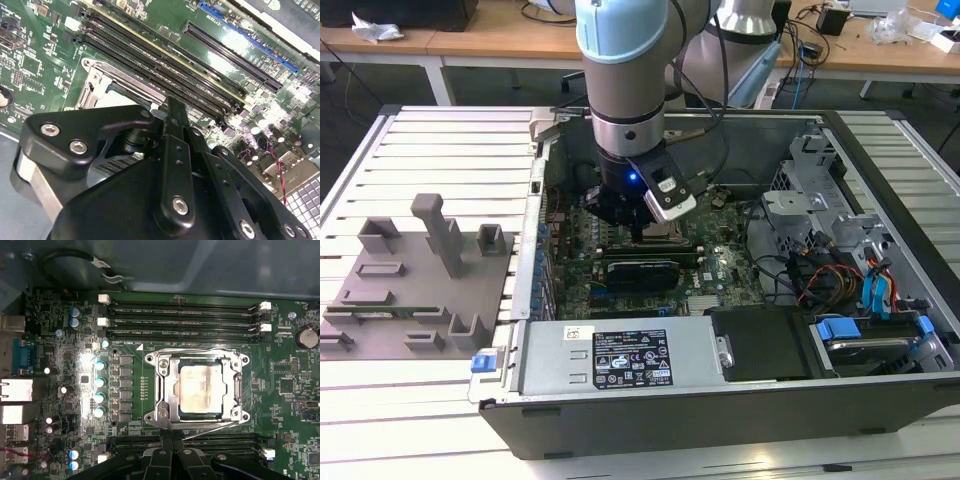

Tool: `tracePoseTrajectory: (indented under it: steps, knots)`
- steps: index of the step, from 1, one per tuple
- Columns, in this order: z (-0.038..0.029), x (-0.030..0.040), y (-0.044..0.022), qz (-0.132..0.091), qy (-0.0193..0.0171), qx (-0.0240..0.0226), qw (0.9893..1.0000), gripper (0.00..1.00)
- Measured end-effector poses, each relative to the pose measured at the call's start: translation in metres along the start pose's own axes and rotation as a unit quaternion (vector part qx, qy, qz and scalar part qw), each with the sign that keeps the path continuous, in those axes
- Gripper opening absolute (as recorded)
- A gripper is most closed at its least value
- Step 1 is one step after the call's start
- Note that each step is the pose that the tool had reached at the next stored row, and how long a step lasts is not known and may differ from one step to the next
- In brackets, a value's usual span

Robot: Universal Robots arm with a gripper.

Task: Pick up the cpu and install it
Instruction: 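Install the second cpu locking lever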

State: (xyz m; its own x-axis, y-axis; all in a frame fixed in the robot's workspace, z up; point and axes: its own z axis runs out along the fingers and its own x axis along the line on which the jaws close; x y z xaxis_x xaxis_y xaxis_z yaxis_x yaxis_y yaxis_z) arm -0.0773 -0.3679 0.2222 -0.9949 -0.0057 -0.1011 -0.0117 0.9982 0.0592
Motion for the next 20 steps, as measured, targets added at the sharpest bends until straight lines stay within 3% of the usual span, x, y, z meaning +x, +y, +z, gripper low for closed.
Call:
tracePoseTrajectory:
  steps: [3, 7, 12, 20]
  knots:
    - [0.0019, 0.0023, -0.0025, 0.001, -0.0001, -0.0108, 0.9999, 0.11]
    - [0.0046, 0.0045, -0.0057, 0.002, -0.0002, -0.0194, 0.9998, 0.11]
    - [0.0065, 0.0056, -0.0114, 0.003, -0.0004, -0.0252, 0.9997, 0.11]
    - [0.0129, 0.0097, -0.0127, 0.007, -0.0007, -0.0443, 0.999, 0.11]
